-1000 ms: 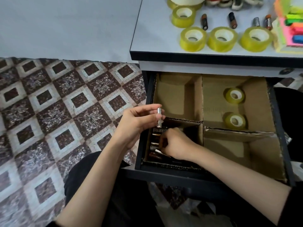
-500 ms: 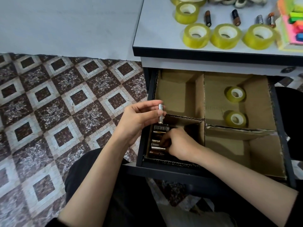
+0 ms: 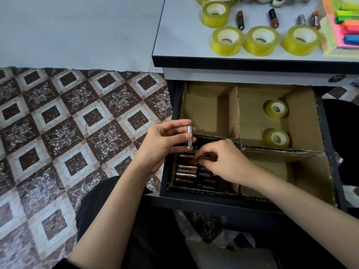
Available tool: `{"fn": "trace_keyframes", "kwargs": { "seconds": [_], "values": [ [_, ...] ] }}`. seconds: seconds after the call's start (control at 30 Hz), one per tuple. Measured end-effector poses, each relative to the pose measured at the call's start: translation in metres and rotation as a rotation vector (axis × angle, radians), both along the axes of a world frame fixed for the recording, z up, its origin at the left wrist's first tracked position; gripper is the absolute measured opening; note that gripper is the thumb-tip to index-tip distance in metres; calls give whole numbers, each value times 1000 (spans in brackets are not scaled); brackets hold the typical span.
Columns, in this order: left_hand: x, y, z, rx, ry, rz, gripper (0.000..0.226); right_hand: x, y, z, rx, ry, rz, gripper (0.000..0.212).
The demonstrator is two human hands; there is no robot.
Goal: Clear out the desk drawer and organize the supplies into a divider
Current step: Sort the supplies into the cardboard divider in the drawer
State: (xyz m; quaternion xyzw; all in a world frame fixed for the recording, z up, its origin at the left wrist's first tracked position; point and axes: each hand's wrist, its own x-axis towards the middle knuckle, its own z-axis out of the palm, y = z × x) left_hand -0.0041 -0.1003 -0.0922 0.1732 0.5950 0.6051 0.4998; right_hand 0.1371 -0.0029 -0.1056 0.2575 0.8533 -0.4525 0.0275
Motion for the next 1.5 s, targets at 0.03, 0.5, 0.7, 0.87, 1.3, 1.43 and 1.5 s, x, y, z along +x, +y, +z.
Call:
{"fn": "trace_keyframes", "kwargs": {
  "seconds": [0.03, 0.5, 0.7, 0.87, 1.3, 1.43, 1.5],
  "values": [
    [2, -1, 0, -8, 57, -24, 33, 5, 3, 3, -20, 15, -24, 19],
    [40, 21, -39, -144, 1526, -629, 9, 40, 57, 14, -20, 38, -264, 9],
    [55, 44, -36, -290, 1833, -786, 37, 46, 62, 12, -114, 108, -269, 10],
    [53, 42, -41, -313, 1820, -829, 38, 49, 61, 10, -87, 152, -240, 12],
    [42, 31, -48, -399, 1674, -855, 30, 49, 67, 10, -198, 126, -377, 7],
    [32, 20, -23, -185, 1631, -704, 17, 54, 67, 23, -119, 128, -450, 18],
    [26, 19, -6, -142, 1621, -603, 13, 58, 67, 34, -102, 144, -462, 18]
  ]
}}
